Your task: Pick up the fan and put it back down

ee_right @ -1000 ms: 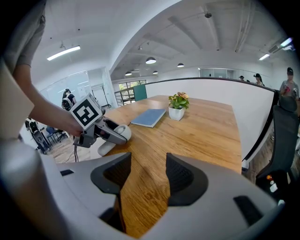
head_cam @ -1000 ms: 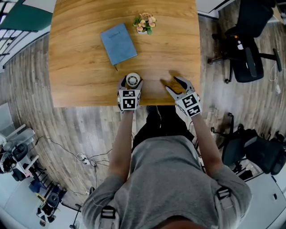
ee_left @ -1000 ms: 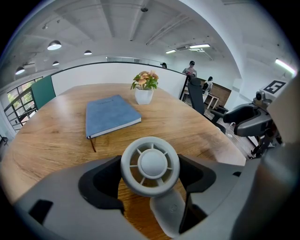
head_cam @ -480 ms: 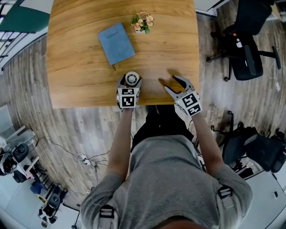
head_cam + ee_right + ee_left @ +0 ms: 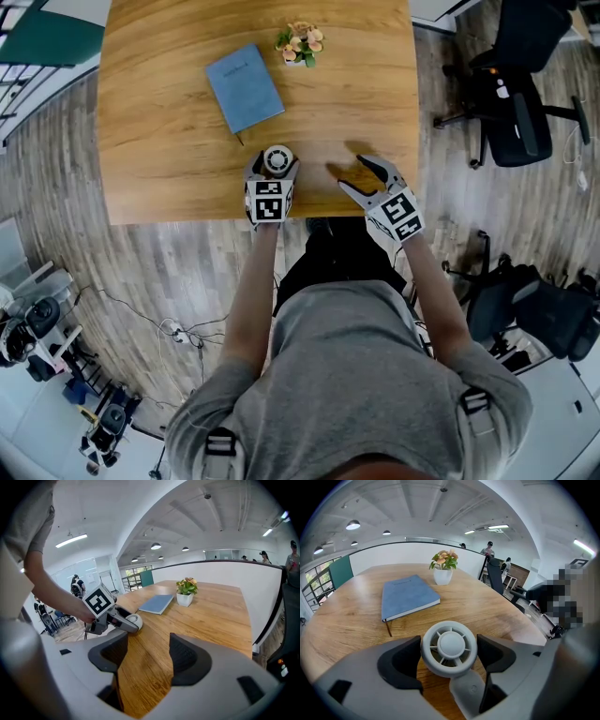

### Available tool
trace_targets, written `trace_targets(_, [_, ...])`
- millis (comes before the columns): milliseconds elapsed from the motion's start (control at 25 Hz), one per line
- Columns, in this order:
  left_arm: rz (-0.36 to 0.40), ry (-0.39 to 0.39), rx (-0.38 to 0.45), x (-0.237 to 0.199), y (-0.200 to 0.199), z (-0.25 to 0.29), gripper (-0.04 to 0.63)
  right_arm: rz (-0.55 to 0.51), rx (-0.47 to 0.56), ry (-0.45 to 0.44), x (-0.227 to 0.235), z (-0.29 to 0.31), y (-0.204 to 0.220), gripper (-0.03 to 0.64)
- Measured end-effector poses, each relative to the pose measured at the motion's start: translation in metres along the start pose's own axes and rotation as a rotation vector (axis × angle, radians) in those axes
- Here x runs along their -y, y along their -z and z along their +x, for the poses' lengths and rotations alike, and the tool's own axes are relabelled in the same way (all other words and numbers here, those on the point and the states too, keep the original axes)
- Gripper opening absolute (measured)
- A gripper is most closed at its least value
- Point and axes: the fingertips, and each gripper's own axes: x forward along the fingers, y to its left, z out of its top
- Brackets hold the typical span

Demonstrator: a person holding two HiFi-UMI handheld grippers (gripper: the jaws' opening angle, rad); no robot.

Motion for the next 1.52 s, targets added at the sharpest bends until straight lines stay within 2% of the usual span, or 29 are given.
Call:
trace_targets(280, [0.021, 0.004, 0.029, 0.005, -0.011, -0.012, 0.368, -0.022, 0.003, 0.012, -0.002, -0.006, -0.007, 0.29])
trace_targets(480, [0.037, -0.026, 0.087, 0.006, -0.022, -0.035, 0.368, -0.027, 0.035, 0.037, -0.003, -0.018, -0.018, 0.274])
trace_targets(600, [0.041, -0.053, 0.132, 0.005, -0.028, -0.051, 0.367, -0.051, 0.084, 0.082, -0.003, -0.031, -0.026, 0.192])
trace_targets(880, [0.045, -0.075, 0.209, 0.009, -0.03, -0.087, 0.355, -0.104, 0.126, 0.147, -0.013, -0.052, -0.032, 0.086])
trace_targets(920, [0.044, -0.071, 0.218, 0.01, -0.029, -0.092, 0.334, -0.108, 0.133, 0.153, -0.015, -0.055, -0.034, 0.073])
trace_targets(1000, [0.042, -0.062, 0.242, 0.014, -0.028, -0.104, 0.22, -0.115, 0.146, 0.161, -0.021, -0.06, -0.039, 0.046])
trace_targets(1160, [0.037, -0.057, 0.297, 0.02, -0.03, -0.131, 0.044, -0.141, 0.152, 0.171, -0.031, -0.067, -0.044, 0.027])
trace_targets(1240, [0.033, -0.054, 0.313, 0.021, -0.028, -0.143, 0.023, -0.149, 0.151, 0.184, -0.036, -0.071, -0.046, 0.023])
trace_targets(1520, [0.052, -0.073, 0.33, 0.026, -0.022, -0.172, 0.018, -0.164, 0.171, 0.193, -0.051, -0.084, -0.054, 0.011])
